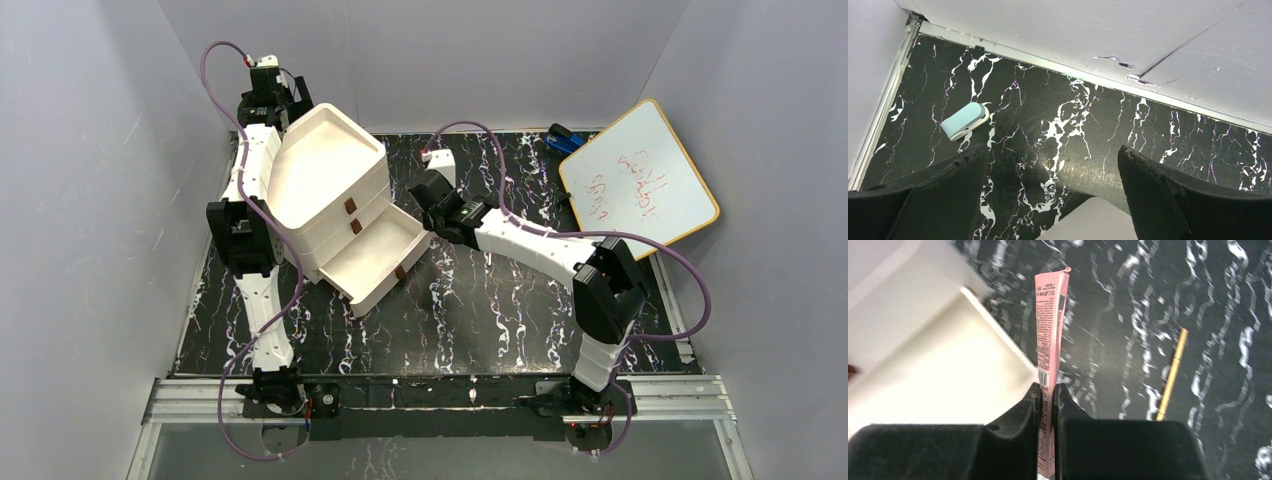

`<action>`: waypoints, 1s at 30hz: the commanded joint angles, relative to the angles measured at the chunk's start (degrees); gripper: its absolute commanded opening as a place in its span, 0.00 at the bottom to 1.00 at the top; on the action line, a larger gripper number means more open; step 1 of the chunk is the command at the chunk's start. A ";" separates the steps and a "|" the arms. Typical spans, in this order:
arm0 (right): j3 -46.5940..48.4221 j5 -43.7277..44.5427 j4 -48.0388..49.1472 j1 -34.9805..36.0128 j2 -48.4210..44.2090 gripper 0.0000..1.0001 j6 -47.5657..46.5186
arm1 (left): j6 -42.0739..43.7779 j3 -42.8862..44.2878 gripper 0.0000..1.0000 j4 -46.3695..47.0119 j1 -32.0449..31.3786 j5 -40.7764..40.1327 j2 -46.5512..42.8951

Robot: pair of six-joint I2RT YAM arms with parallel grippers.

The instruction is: Organize the makeup

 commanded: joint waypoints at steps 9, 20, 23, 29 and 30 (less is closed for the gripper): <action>12.12 -14.40 7.50 2.54 7.67 0.01 20.26 | 0.61 1.33 0.98 -0.82 -0.33 0.35 -1.50; 16.93 -10.46 -0.50 5.01 13.43 0.01 47.81 | 0.61 1.81 0.98 -1.10 -0.25 0.40 -1.26; 24.57 -8.89 -12.66 5.71 17.75 0.01 55.09 | 0.53 1.85 0.98 -1.16 -0.27 0.53 -1.26; 31.68 -11.36 -26.18 6.24 23.82 0.01 66.11 | 0.57 1.94 0.98 -1.21 -0.21 0.56 -1.34; 31.09 -12.07 -26.78 6.30 23.84 0.01 67.57 | 0.53 1.94 0.99 -1.20 -0.31 0.57 -1.35</action>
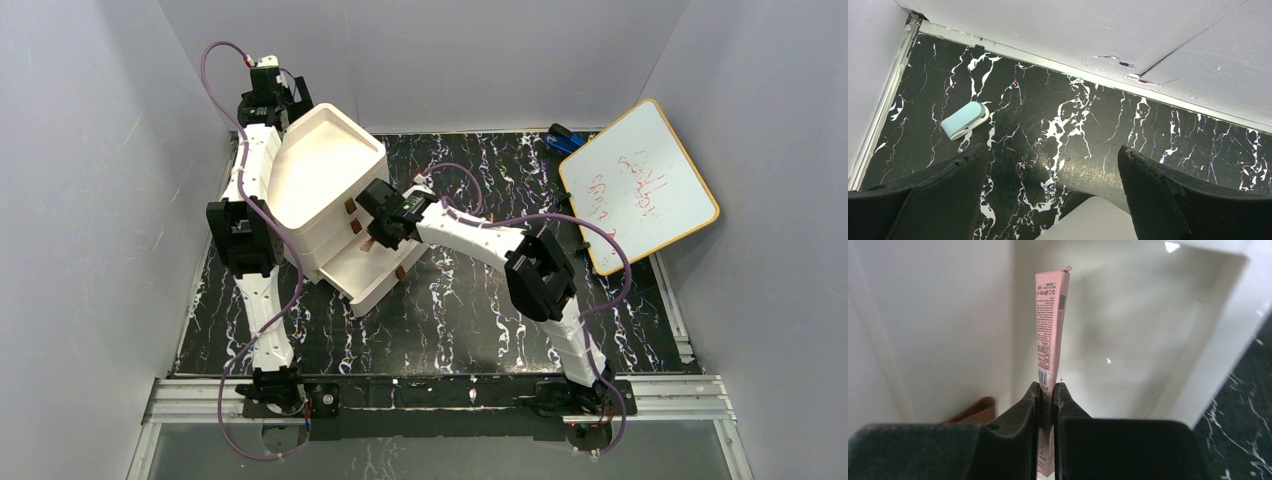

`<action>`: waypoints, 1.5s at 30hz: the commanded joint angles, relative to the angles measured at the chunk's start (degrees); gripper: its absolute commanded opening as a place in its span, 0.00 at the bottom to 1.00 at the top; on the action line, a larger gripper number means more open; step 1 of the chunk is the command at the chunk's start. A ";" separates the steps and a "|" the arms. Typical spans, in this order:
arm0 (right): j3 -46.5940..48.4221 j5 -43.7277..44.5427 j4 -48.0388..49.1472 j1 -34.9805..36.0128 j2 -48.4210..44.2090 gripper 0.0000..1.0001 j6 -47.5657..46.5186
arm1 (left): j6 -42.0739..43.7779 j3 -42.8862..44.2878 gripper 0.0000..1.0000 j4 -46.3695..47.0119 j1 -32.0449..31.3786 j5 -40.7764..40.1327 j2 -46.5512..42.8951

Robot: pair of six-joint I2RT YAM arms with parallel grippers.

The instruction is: Organize the makeup

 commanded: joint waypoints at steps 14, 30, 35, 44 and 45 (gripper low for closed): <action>-4.68 -4.99 -0.61 0.85 -0.45 0.69 7.52 | 0.59 1.86 0.98 -1.08 -0.19 0.50 -1.55; -12.46 17.11 4.02 -0.13 -24.60 0.89 -9.19 | 0.52 2.21 0.98 -1.23 -0.28 0.72 -1.13; -22.11 8.73 2.02 -8.72 -29.84 0.89 -12.50 | 0.43 2.04 0.98 -1.19 -0.24 0.66 -1.33; -29.37 6.28 -4.84 -20.33 -25.90 0.91 -33.60 | 0.00 2.03 0.99 -1.07 -0.30 1.12 -1.18; -29.94 6.16 -5.17 -20.92 -25.25 0.90 -34.01 | -0.01 2.03 0.98 -1.03 -0.31 1.16 -1.16</action>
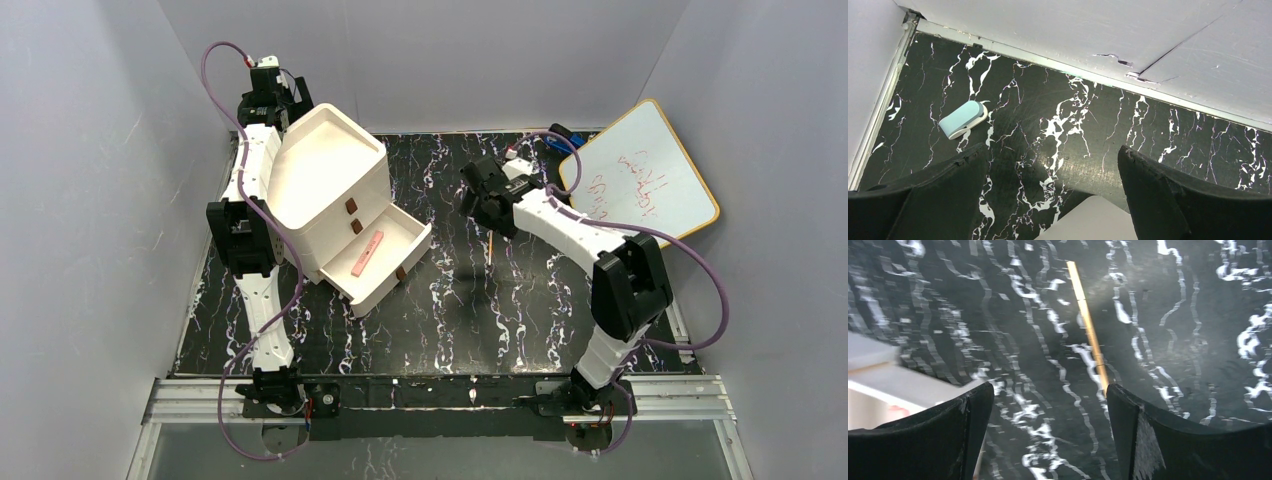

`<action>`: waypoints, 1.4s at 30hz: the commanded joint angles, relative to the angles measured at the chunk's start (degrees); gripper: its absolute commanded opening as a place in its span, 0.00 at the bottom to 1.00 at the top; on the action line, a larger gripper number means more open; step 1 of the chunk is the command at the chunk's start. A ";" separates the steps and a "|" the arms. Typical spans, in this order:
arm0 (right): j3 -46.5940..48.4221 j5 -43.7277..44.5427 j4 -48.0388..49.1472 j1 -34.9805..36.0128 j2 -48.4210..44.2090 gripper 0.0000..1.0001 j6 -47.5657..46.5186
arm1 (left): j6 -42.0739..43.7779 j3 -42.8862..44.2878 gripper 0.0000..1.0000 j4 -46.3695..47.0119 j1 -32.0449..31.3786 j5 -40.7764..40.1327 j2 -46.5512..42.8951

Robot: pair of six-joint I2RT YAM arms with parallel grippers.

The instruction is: Organize the makeup

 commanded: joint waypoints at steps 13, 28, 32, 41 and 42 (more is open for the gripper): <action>-5.97 -6.95 2.79 -5.63 8.07 0.71 -14.44 | 0.50 2.21 0.99 -1.14 -0.23 0.50 -1.18; -9.21 -10.18 9.35 -7.22 13.79 0.47 -17.56 | 0.59 1.86 0.98 -0.96 -0.30 0.32 -0.95; -8.13 -9.65 8.59 -7.39 14.98 0.24 -18.40 | 0.58 1.86 0.98 -0.89 -0.33 0.41 -0.74; -5.34 -8.90 5.31 -7.71 15.46 0.01 -17.51 | 0.76 1.84 0.98 -0.94 -0.28 0.06 -0.57; -5.38 -8.31 4.72 -7.60 14.39 0.01 -16.43 | 0.76 1.85 0.98 -0.90 -0.29 0.06 -0.45</action>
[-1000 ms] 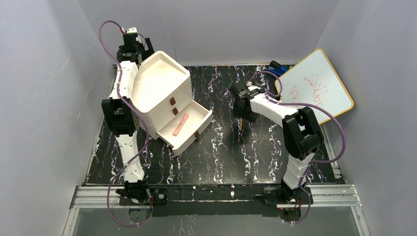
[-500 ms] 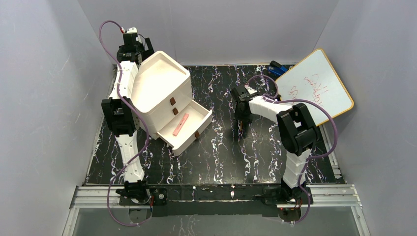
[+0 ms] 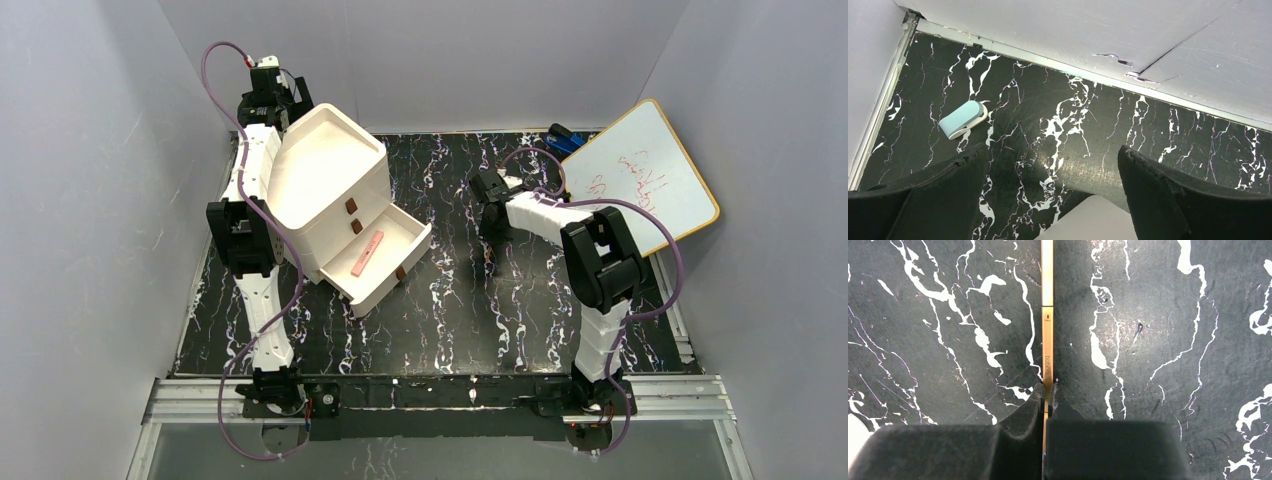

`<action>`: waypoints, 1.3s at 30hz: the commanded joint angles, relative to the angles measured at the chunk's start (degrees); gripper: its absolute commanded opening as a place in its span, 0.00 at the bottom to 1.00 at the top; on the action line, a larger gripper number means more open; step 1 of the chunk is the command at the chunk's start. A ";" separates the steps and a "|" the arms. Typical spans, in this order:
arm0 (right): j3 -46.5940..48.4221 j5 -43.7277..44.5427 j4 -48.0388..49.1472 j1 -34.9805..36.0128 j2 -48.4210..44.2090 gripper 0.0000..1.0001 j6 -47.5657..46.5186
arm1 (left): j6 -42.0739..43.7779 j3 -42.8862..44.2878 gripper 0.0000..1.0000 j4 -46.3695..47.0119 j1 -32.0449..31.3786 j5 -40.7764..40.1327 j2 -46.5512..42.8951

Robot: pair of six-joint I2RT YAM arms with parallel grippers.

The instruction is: Organize the makeup

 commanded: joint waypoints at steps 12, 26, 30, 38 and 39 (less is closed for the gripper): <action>5.33 9.54 -6.16 10.59 -15.68 0.01 22.32 | 0.61 2.21 0.98 -1.13 -0.92 0.15 -0.22; 35.59 5.91 -21.82 23.03 5.16 0.01 49.27 | 0.70 1.85 0.98 -1.15 -1.23 -0.40 -1.48; 37.92 5.97 -18.76 26.02 7.91 0.01 52.19 | 0.95 1.93 0.98 -1.25 -1.23 -0.61 -1.59; 28.21 2.52 -9.74 27.32 7.18 0.01 54.24 | 1.05 2.58 0.98 -1.53 -1.23 -0.67 -1.05; 27.65 1.73 -9.57 27.40 7.73 0.01 54.34 | 0.97 2.68 0.98 -1.61 -1.23 -0.55 -0.96</action>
